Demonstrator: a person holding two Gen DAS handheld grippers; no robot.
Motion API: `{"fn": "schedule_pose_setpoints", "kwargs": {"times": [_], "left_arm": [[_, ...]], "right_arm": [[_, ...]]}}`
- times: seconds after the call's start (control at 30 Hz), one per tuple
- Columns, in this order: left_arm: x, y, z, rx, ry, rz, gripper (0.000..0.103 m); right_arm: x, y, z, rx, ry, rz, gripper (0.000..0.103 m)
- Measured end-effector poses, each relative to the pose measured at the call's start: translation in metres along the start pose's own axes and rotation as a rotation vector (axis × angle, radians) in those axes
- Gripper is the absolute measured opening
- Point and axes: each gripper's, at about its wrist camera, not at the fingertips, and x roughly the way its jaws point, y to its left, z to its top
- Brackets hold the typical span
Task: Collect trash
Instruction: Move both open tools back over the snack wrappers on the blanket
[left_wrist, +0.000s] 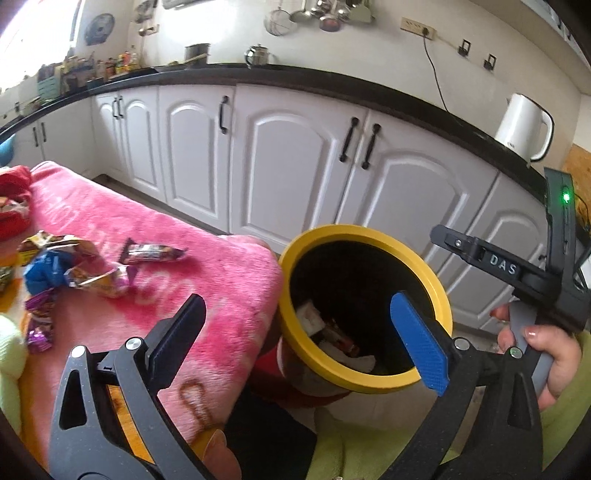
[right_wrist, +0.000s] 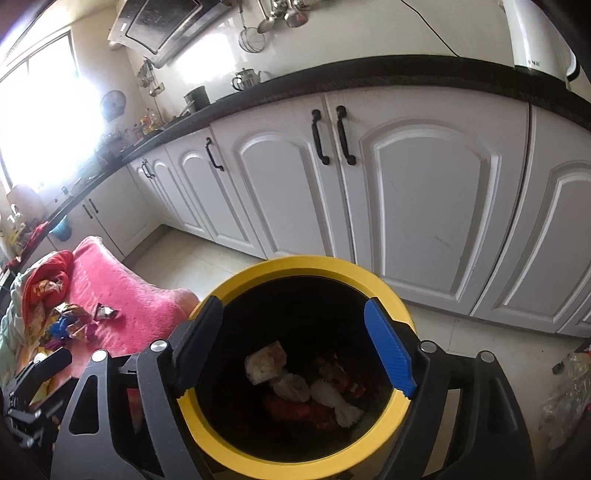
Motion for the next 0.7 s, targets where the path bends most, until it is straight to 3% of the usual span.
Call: {"fn": "schedule_pose_setpoints", "kwargs": {"times": [0.7], "left_arm": [[-0.064, 0.047, 0.006, -0.075, -0.136, 0.091, 0.092]], "right_arm": [[-0.028, 0.056, -0.004, -0.105, -0.026, 0.088, 0.081]]}}
